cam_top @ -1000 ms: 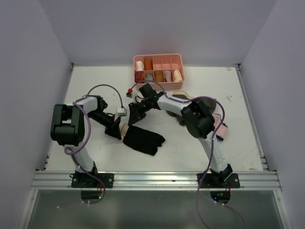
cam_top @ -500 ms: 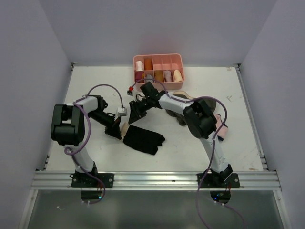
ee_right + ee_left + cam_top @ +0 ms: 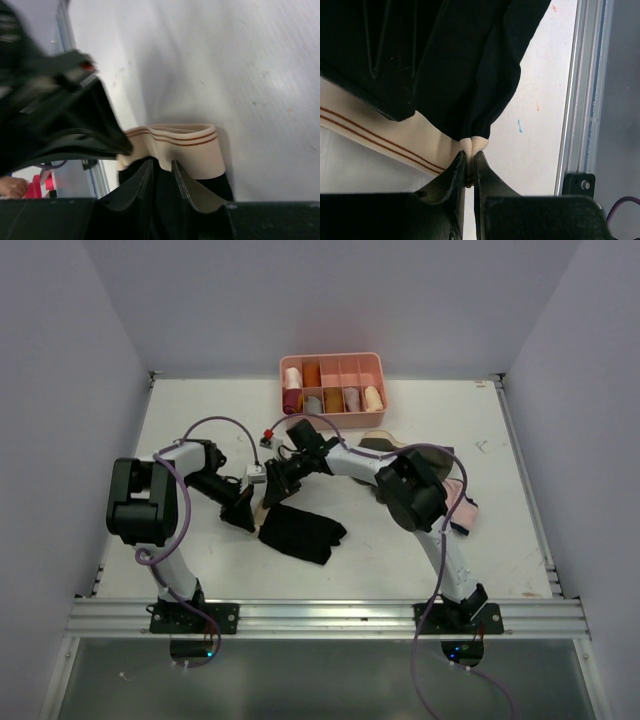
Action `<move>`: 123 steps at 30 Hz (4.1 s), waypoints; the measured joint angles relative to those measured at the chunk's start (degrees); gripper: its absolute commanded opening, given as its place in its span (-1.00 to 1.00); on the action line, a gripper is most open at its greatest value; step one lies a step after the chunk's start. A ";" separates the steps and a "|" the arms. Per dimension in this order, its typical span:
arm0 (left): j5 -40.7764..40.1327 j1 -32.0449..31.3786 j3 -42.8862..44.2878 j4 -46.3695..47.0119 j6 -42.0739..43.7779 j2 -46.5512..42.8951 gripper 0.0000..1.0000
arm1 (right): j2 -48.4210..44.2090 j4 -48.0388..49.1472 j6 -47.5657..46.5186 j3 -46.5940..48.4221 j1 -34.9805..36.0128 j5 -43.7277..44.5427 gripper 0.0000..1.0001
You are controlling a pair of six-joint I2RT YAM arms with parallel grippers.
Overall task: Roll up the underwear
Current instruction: Fold the underwear
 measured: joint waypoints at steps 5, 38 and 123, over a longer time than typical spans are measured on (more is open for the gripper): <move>-0.02 -0.02 0.50 -0.09 -0.02 -0.02 -1.00 | 4.44 -0.98 -0.59 0.74 0.04 -0.44 -0.50; -0.22 -4.52 -2.73 23.02 -24.94 -0.63 -1.00 | 4.68 -5.01 -4.50 1.36 0.13 -1.53 -0.53; -6.80 -7.87 -7.10 32.30 -13.40 -6.43 -1.00 | -14.25 2.67 18.49 -17.09 -3.78 12.13 -1.00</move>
